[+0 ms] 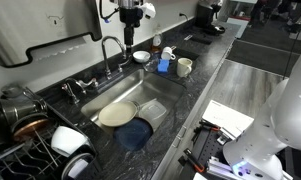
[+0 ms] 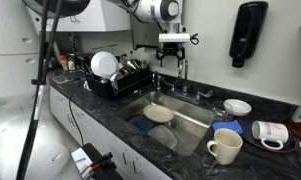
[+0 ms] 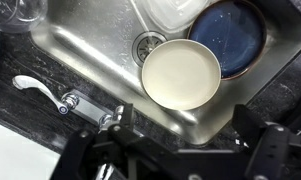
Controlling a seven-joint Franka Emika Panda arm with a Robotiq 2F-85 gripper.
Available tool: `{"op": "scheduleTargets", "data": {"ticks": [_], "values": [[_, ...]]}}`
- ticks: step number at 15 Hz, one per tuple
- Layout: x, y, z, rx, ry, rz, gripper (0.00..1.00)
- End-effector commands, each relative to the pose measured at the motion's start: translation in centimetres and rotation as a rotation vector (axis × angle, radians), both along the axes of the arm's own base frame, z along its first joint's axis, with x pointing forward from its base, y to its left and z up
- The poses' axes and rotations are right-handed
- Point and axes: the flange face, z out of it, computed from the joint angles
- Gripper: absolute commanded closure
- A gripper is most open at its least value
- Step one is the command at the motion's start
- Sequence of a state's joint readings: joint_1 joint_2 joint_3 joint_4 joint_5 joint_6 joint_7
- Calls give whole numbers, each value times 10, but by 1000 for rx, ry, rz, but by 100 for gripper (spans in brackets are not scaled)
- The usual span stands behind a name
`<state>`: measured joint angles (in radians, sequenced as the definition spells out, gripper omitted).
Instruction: Center the faucet
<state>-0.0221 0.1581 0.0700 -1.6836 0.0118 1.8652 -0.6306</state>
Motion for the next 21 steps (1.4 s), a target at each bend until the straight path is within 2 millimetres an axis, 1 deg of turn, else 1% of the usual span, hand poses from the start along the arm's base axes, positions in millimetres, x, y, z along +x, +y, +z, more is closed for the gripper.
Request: {"op": "scheduleTargets", "data": {"ticks": [1,5,8,13,15,21], "values": [[-11,3,-7,-39,-70,-9,0],[1,-1,-24,-132,-169,-23,0],[9,-3,-42,-122,-215,-39,0],[21,5,-55,114,-376,-14,0],[23,2,-56,192,-430,6,0],[25,1,-49,443,-507,88,0]]}}
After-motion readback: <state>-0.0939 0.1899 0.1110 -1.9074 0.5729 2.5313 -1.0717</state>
